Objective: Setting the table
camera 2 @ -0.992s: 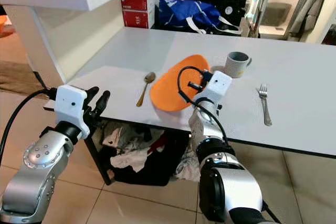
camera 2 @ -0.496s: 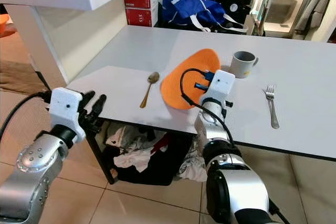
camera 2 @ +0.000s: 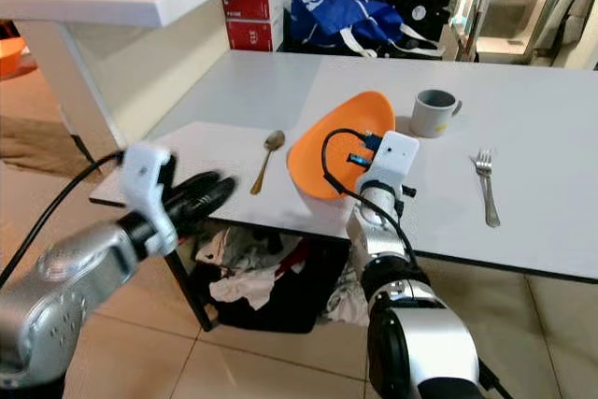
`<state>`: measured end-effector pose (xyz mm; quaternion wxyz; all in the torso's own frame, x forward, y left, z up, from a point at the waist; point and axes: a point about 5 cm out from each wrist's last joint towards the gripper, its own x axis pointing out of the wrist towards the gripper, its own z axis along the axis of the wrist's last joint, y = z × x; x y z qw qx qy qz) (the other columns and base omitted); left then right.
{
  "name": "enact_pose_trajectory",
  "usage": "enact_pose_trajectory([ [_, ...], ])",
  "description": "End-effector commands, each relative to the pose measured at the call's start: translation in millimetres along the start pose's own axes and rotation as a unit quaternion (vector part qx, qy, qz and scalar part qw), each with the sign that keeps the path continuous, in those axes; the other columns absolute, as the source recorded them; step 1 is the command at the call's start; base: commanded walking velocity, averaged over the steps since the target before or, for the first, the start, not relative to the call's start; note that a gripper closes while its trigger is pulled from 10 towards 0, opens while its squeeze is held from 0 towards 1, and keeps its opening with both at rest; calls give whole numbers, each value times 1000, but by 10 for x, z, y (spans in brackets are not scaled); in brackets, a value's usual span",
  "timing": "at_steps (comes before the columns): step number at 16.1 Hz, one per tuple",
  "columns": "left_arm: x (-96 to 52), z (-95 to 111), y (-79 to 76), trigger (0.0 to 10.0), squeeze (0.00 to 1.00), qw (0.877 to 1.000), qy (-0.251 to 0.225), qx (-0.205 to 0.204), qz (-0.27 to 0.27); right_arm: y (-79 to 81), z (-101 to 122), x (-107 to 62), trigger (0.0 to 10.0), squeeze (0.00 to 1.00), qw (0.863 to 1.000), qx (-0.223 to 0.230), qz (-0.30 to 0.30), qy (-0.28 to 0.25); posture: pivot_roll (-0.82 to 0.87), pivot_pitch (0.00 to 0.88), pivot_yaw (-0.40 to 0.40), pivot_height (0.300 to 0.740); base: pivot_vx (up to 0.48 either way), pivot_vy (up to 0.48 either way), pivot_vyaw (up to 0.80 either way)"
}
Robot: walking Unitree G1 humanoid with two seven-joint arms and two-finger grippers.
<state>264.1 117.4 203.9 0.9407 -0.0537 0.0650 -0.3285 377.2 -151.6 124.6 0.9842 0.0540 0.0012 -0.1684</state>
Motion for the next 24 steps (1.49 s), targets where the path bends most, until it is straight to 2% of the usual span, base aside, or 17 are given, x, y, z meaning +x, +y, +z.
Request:
enact_pose_trajectory([
  [1,-5,59,-35,10000,0,1000,9,1,-24,-134,-556,-217,10000,0,990,-76,-3,118,220,54,109,740,0,0,0],
  [3,-3,107,-44,10000,0,999,18,8,-39,-125,-575,-231,10000,0,990,-73,-3,123,222,55,119,740,0,0,0],
  [8,-73,175,9,10000,0,998,57,19,-33,-88,-706,-321,10000,0,986,-58,1,159,240,65,140,740,0,0,0],
  [12,-115,236,29,10000,0,997,60,27,-30,-101,-740,-346,10000,0,984,-68,-2,162,256,75,146,740,0,0,0],
  [13,-134,250,31,10000,0,997,61,28,-28,-113,-750,-353,10000,51,984,-74,-5,161,261,80,149,740,0,0,0],
  [14,-141,256,30,10000,0,997,61,28,-28,-115,-752,-354,10000,471,984,-76,-5,161,262,83,149,740,0,0,0],
  [15,-150,263,31,10000,0,997,62,29,-27,-126,-771,-366,10000,510,983,-78,-7,164,266,88,151,740,0,0,0],
  [17,-170,278,40,10000,0,997,65,29,-25,-180,-843,-406,10000,859,980,-85,-17,180,271,94,154,740,0,0,0],
  [19,-178,286,43,10000,0,997,65,29,-25,-203,-890,-437,10000,859,978,-86,-19,190,273,95,154,740,0,0,0],
  [20,-185,289,41,10000,0,997,66,30,-24,-215,-918,-457,10000,1000,976,-86,-22,197,273,96,154,740,0,0,0],
  [23,-192,296,38,10000,0,997,64,29,-23,-215,-910,-454,10000,1000,977,-92,-23,192,271,97,152,740,0,0,0],
  [24,-190,297,39,10000,0,997,61,30,-21,-217,-851,-416,10000,1000,979,-108,-27,170,266,94,146,740,0,0,0],
])
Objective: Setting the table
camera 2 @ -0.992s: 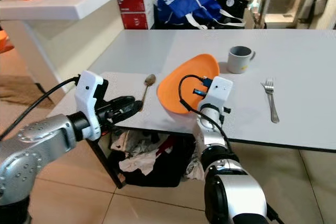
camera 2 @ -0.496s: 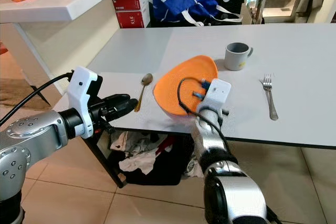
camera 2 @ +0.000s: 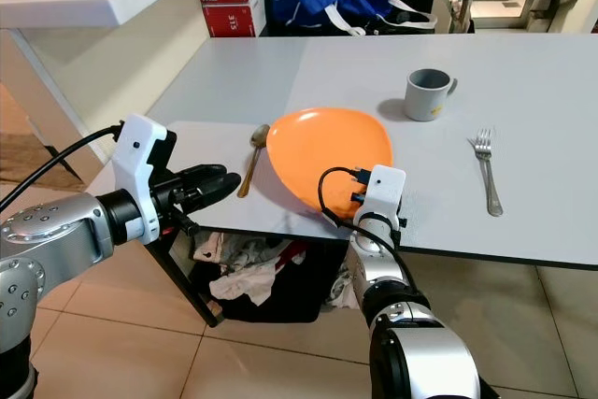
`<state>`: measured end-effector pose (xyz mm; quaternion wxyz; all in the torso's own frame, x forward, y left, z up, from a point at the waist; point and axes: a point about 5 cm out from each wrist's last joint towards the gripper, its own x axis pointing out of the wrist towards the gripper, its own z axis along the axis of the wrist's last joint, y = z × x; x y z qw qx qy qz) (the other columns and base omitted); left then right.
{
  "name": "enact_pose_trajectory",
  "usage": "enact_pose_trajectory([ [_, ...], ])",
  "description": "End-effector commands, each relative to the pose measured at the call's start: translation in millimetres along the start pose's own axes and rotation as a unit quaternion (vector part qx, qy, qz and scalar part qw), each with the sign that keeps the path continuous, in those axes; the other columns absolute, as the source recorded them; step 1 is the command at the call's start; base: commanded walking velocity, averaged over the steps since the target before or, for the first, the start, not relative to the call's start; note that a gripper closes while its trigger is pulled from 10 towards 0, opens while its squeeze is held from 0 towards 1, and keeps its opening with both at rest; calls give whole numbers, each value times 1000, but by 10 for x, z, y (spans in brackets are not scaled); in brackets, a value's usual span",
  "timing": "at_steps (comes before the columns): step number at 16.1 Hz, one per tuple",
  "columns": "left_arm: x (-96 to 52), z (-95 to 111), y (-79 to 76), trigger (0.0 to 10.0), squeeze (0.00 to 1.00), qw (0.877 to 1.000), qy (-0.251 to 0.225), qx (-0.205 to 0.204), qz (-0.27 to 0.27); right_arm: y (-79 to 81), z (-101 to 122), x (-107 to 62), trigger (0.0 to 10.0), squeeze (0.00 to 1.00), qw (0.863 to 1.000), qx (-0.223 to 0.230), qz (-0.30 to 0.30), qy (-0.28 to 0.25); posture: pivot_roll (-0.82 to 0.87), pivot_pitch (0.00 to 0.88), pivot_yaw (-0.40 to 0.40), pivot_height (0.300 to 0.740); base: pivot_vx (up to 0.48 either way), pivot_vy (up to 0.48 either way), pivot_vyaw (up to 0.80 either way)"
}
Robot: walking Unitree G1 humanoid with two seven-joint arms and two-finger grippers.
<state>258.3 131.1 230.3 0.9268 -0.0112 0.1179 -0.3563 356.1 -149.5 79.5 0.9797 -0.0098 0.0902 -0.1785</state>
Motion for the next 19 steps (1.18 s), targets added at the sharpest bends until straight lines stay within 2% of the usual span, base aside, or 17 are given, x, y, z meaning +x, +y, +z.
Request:
enact_pose_trajectory([
  [1,-42,30,4,10000,0,1000,-5,7,6,-61,-402,-135,10000,1000,996,-42,-10,80,264,93,144,740,0,0,0],
  [3,-50,18,1,10000,0,1000,-6,8,8,-53,-300,-101,10000,1000,997,-60,-12,47,262,91,141,740,0,0,0],
  [4,-53,8,4,10000,0,1000,-9,8,12,-60,-164,-56,10000,1000,996,-83,-26,5,254,91,134,740,0,0,0],
  [7,-46,7,3,10000,0,1000,-15,7,16,-66,-32,-12,10000,1000,994,-102,-35,-30,247,89,126,740,0,0,0],
  [8,-46,5,3,10000,0,1000,-16,7,16,-68,-12,-4,10000,0,994,-102,-37,-33,245,87,122,740,0,0,0],
  [11,-49,-5,3,10000,0,1000,-19,7,20,-53,54,15,10000,0,993,-98,-40,-43,244,86,115,740,0,0,0],
  [15,-51,-5,11,10000,0,999,-25,8,23,-124,148,55,10000,0,990,-99,-74,-62,241,84,111,740,0,0,0],
  [19,-46,2,26,10000,0,999,-30,12,26,-150,327,106,10000,0,986,-100,-91,-98,235,82,106,740,0,0,0],
])
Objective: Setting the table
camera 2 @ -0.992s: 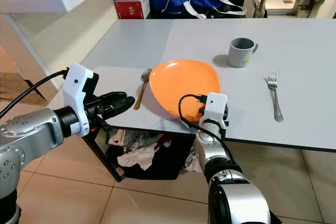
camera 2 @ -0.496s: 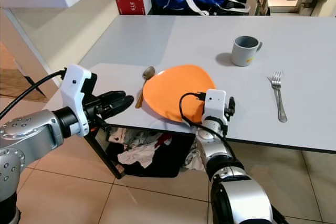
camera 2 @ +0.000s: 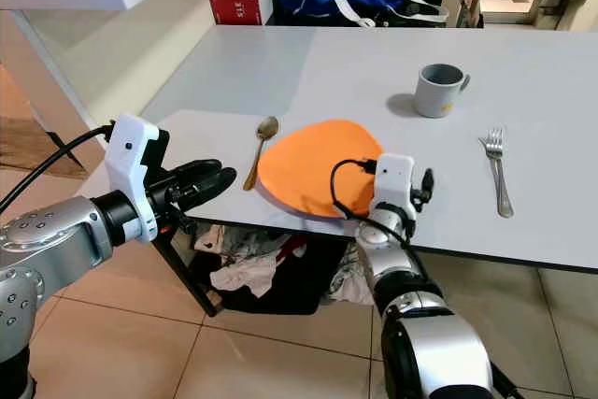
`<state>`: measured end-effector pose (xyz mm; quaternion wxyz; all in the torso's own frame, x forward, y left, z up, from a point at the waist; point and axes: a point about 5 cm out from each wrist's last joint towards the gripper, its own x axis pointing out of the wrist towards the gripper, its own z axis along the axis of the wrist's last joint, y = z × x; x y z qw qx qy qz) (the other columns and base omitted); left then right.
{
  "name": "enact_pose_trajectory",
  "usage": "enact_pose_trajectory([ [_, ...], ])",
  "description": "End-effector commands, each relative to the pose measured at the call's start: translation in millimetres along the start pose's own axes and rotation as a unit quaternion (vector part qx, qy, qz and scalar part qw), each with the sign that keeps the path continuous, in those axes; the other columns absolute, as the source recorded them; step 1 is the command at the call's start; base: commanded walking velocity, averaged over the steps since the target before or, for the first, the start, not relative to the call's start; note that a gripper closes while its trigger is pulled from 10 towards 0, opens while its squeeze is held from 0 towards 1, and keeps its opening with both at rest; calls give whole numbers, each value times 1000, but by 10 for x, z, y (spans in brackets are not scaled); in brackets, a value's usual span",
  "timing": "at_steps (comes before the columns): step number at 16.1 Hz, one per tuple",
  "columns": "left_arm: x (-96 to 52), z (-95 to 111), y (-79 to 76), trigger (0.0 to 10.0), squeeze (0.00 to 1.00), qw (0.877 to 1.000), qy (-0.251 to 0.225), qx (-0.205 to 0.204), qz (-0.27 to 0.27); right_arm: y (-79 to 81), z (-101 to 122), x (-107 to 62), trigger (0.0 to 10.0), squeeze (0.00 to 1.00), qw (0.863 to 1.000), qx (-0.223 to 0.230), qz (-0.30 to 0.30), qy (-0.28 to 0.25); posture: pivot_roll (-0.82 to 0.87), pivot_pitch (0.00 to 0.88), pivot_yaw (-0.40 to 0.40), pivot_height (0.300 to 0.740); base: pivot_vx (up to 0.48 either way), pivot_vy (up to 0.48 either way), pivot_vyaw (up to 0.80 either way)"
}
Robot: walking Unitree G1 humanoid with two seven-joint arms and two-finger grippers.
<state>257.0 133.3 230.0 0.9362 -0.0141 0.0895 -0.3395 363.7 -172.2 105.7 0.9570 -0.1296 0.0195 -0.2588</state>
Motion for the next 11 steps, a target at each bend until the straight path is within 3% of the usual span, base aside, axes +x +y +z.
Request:
enact_pose_trajectory([
  [1,-19,9,21,10000,0,1000,-3,7,8,32,99,19,10000,0,1000,2,-1,-18,234,80,104,740,0,0,0],
  [7,45,15,79,10000,0,999,-31,15,33,-27,559,177,10000,0,993,61,-7,-102,192,47,75,740,0,0,0],
  [8,92,15,116,10000,0,998,-44,21,48,-112,734,256,10000,0,988,82,-10,-131,168,32,64,740,0,0,0],
  [9,111,12,135,10000,0,997,-48,23,53,-138,771,279,10000,0,987,86,-11,-136,153,22,58,740,0,0,0],
  [11,168,-31,345,10000,0,990,-76,30,116,-432,943,451,10000,0,982,102,-18,-160,88,0,39,740,0,0,0],
])
